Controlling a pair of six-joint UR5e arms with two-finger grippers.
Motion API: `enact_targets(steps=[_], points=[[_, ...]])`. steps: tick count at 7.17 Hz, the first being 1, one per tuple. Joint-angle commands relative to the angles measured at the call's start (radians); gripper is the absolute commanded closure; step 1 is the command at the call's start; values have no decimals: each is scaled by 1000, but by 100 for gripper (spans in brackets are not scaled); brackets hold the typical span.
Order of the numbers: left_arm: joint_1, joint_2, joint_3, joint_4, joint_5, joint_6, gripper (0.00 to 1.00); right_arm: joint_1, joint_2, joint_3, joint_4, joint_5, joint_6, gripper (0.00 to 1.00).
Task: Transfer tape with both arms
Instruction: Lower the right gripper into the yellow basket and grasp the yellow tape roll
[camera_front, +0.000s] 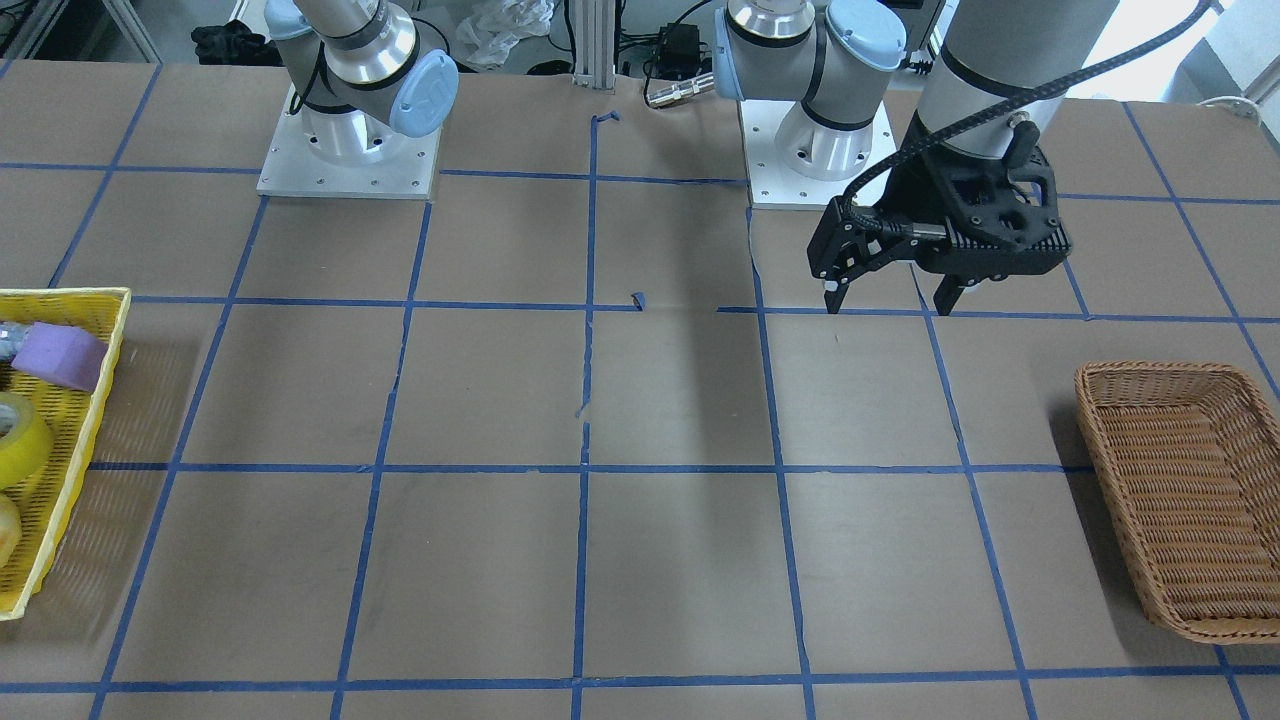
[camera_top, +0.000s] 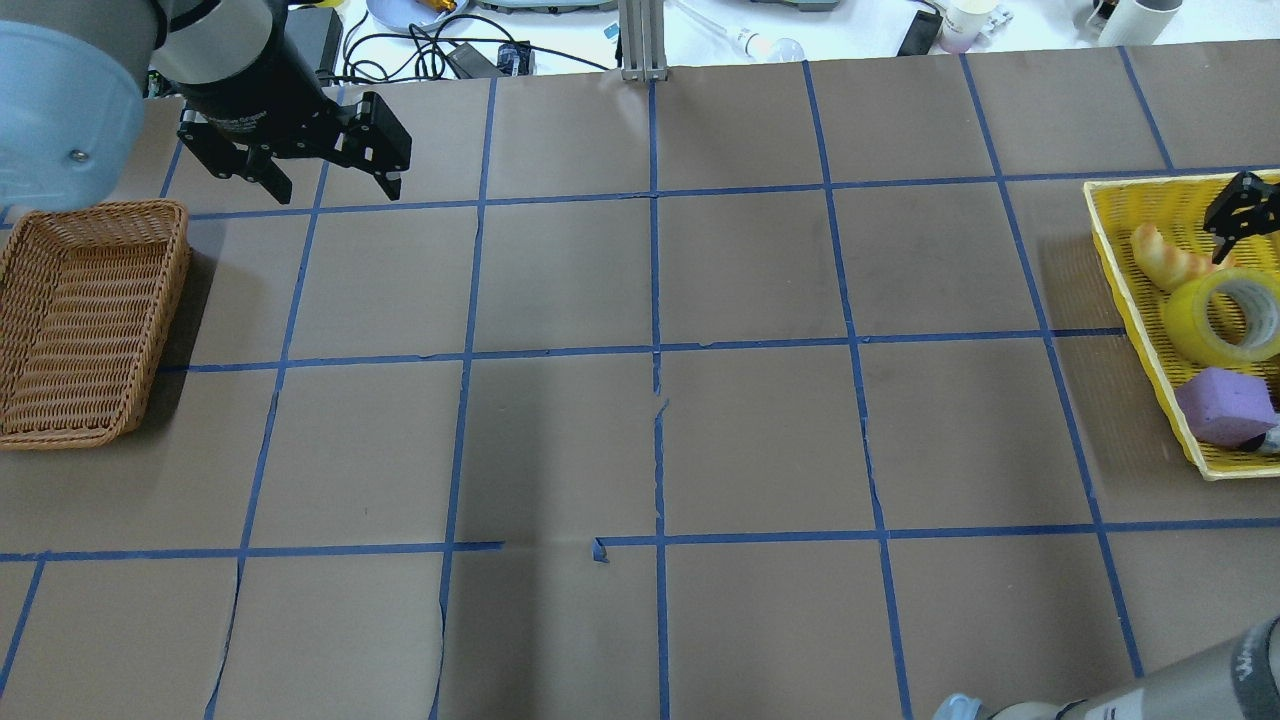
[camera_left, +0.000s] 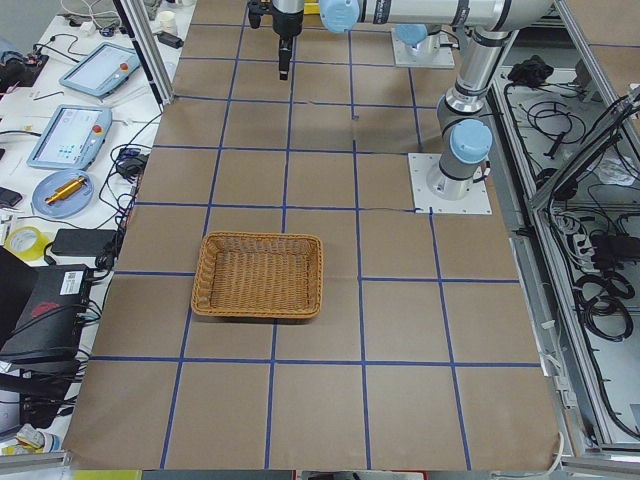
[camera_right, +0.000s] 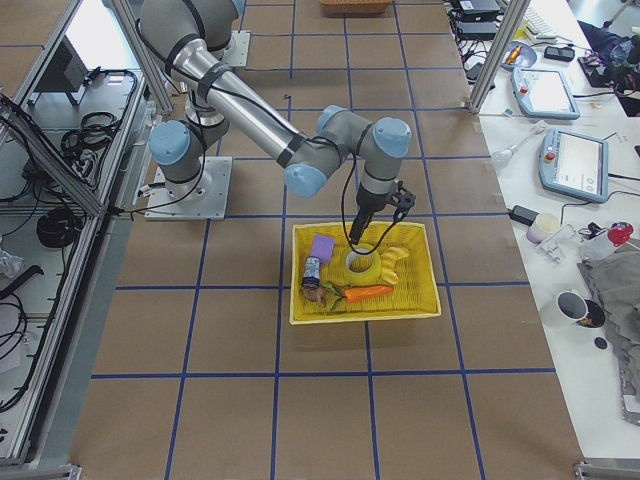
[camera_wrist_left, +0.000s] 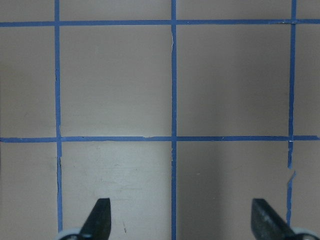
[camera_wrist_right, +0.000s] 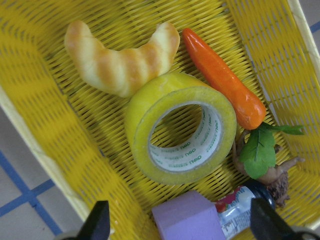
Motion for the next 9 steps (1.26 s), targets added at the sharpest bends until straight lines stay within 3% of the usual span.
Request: enact_targets(steps=[1, 3, 4, 5, 7, 8, 9], points=[[0, 0, 0, 0, 0, 0, 0, -11, 6, 103, -182, 2, -2, 0], [0, 0, 0, 0, -1, 0, 0, -10, 14, 103, -243, 34, -2, 0], [1, 0, 0, 2, -1, 0, 0, -10, 28, 106, -259, 113, -5, 0], [0, 0, 0, 2, -1, 0, 0, -10, 69, 104, -271, 134, -5, 0], [1, 0, 0, 3, -1, 0, 0, -11, 118, 104, -343, 122, -42, 4], [1, 0, 0, 3, -1, 0, 0, -11, 118, 103, -343, 94, -50, 19], [1, 0, 0, 3, -1, 0, 0, -11, 117, 100, -342, 89, -51, 56]])
